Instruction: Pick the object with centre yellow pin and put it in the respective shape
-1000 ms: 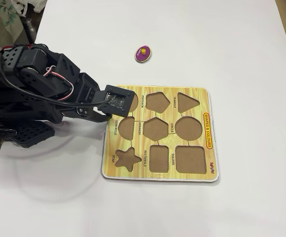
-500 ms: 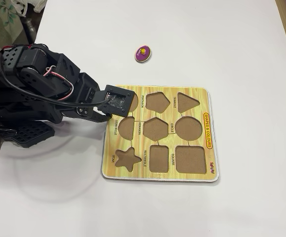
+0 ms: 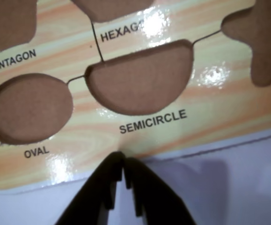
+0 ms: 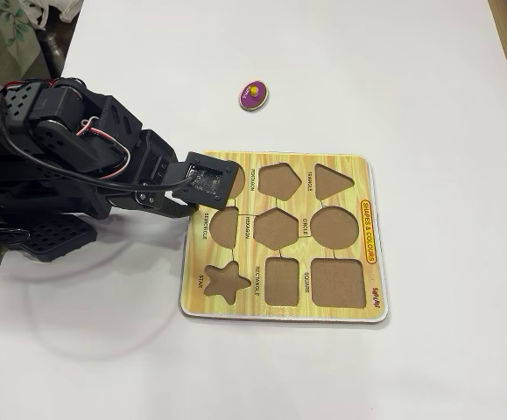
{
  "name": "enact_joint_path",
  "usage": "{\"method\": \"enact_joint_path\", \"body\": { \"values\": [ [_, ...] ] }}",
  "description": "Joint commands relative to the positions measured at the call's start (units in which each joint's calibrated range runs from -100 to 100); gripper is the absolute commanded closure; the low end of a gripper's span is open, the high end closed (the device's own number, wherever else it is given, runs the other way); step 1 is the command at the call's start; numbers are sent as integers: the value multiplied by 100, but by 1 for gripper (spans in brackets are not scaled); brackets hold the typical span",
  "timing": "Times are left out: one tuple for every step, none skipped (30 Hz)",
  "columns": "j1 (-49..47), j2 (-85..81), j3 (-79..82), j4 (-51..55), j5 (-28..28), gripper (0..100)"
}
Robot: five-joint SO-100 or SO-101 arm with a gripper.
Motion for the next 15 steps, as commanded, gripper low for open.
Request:
{"method": "enact_joint_path", "body": {
  "values": [
    [-21,156,27,55,-35,99],
    [-31,164,18,55,-40,99],
    [-41,214,-54,46,-40,99],
    [-41,315,-171,46,-40,99],
    [-41,491,-333,46,-40,99],
    [-41,725,-531,46,-40,99],
    [-41,1018,-755,46,-40,99],
    [-41,1353,-1016,46,-45,99],
    [-41,1763,-1322,46,-45,99],
    [-41,2148,-1646,46,-45,99],
    [-51,2415,-1888,46,-45,99],
    [-51,2783,-2203,46,-45,99],
    [-51,3152,-2545,46,-45,99],
    [-51,3570,-2914,64,-45,99],
    [-51,3963,-3291,107,-45,99]
  ]
}}
